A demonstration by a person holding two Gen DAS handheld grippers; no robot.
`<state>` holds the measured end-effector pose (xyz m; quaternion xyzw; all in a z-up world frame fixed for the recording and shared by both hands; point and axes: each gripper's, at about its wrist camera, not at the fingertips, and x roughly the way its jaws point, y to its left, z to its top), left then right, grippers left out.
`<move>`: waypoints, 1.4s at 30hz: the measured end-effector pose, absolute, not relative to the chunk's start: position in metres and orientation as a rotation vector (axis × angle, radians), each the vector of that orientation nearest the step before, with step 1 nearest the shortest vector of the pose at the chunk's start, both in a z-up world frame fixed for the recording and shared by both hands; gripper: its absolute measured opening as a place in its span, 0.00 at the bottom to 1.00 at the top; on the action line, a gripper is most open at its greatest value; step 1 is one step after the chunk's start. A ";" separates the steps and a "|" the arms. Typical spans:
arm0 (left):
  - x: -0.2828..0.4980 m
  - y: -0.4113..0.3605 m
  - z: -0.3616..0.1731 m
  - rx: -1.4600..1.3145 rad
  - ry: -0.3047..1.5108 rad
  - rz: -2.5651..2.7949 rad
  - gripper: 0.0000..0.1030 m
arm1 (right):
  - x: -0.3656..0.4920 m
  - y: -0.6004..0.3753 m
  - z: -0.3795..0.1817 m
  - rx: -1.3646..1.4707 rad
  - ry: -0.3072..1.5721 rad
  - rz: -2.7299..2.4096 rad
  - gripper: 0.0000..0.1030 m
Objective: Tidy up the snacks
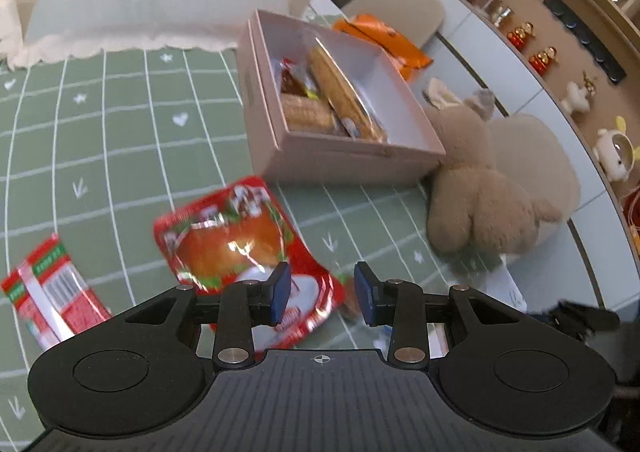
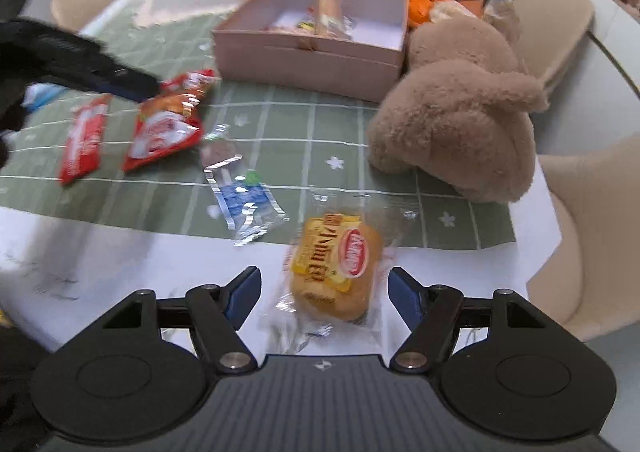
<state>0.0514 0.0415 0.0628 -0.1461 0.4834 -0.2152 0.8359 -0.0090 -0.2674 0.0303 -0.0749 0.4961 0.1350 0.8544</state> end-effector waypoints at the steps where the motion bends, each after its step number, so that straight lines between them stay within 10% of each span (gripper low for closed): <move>1: 0.048 0.042 0.063 -0.314 1.020 -0.457 0.38 | -0.006 -0.268 0.030 -0.130 1.052 0.265 0.69; 10: 0.027 0.048 0.063 -0.336 1.024 -0.458 0.37 | 0.018 -0.258 0.013 -0.084 1.149 0.191 0.51; 17: 0.016 0.096 0.061 -0.380 0.998 -0.349 0.37 | 0.049 -0.239 0.138 0.068 0.871 0.391 0.50; 22: 0.016 0.128 0.068 -0.367 0.932 -0.303 0.37 | 0.119 -0.214 0.185 -0.027 0.646 0.310 0.76; 42: 0.102 0.379 0.031 -0.302 0.882 0.332 0.33 | 0.025 -0.172 0.040 -0.097 1.016 0.427 0.76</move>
